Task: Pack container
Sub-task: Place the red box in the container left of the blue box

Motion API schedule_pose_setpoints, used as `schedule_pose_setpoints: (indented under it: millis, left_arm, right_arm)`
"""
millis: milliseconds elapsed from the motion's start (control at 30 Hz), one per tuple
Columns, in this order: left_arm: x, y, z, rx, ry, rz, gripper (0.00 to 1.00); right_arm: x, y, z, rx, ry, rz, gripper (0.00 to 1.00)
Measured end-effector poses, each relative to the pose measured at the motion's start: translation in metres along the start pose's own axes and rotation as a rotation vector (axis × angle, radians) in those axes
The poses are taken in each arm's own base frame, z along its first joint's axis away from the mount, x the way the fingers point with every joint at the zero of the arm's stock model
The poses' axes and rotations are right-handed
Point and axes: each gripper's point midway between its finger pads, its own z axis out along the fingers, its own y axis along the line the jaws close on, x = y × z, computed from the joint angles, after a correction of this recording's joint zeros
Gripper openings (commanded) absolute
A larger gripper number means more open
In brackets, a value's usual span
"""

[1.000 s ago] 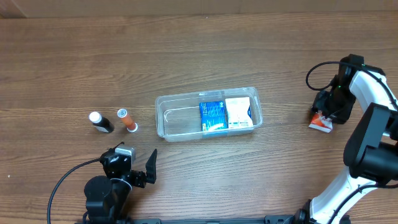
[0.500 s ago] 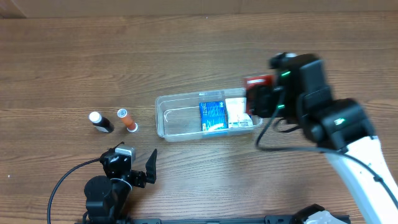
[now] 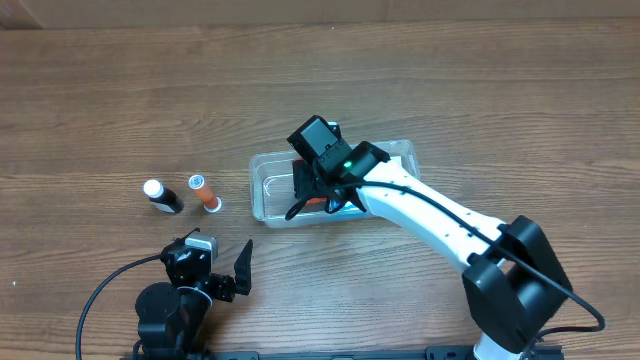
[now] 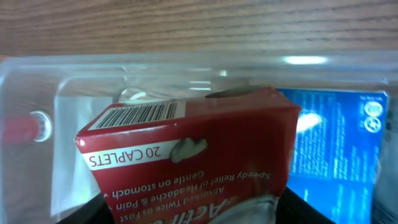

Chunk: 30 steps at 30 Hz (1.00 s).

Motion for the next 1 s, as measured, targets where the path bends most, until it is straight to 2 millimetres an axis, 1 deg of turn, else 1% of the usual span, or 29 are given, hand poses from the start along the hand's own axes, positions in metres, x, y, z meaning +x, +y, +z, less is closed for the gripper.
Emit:
schedule_pose_setpoints:
  millis: [233,267,333,433,467,600,733,767,800,833,900,933,967,1000]
  left_arm:
    - [0.000,0.000,0.000,0.000,0.000,0.000,1.00]
    - [0.000,0.000,0.000,0.000,0.000,0.000,1.00]
    - [0.000,0.000,0.000,0.000,0.000,0.000,1.00]
    - [0.000,0.000,0.000,0.000,0.000,0.000,1.00]
    - [0.000,0.000,0.000,0.000,0.000,0.000,1.00]
    - [0.000,0.000,0.000,0.000,0.000,0.000,1.00]
    - [0.000,0.000,0.000,0.000,0.000,0.000,1.00]
    - [0.000,0.000,0.000,0.000,0.000,0.000,1.00]
    - [0.000,0.000,0.000,0.000,0.000,0.000,1.00]
    - [0.000,0.000,0.000,0.000,0.000,0.000,1.00]
    - [0.000,0.000,0.000,0.000,0.000,0.000,1.00]
    - [0.000,0.000,0.000,0.000,0.000,0.000,1.00]
    - [0.000,0.000,0.000,0.000,0.000,0.000,1.00]
    - [0.000,0.000,0.000,0.000,0.000,0.000,1.00]
  right_arm:
    - [-0.006,0.006,0.000,-0.026,-0.024,-0.002,0.54]
    - [-0.006,0.007,0.000,-0.029,-0.024,-0.002,0.57]
    - [-0.006,0.008,0.000,-0.039,-0.020,-0.002,0.59]
    - [-0.004,0.013,0.000,-0.065,-0.006,-0.002,0.72]
    - [-0.003,0.014,0.000,-0.068,-0.002,-0.003,0.79]
    - [-0.002,0.015,-0.001,-0.077,0.004,-0.004,0.79]
    - [0.000,0.009,-0.001,-0.057,0.018,-0.011,0.78]
    - [0.001,0.006,-0.001,-0.047,0.024,-0.018,0.79]
    - [0.000,0.001,-0.005,-0.023,0.030,-0.022,0.82]
    - [-0.003,-0.005,-0.012,0.001,0.022,-0.022,0.87]
    - [-0.012,-0.018,-0.036,0.048,0.000,-0.019,0.95]
    - [-0.020,-0.024,-0.053,0.059,-0.025,-0.008,0.98]
    - [-0.034,-0.033,-0.076,0.062,-0.072,0.019,1.00]
    - [-0.049,-0.045,-0.102,0.057,-0.127,0.053,1.00]
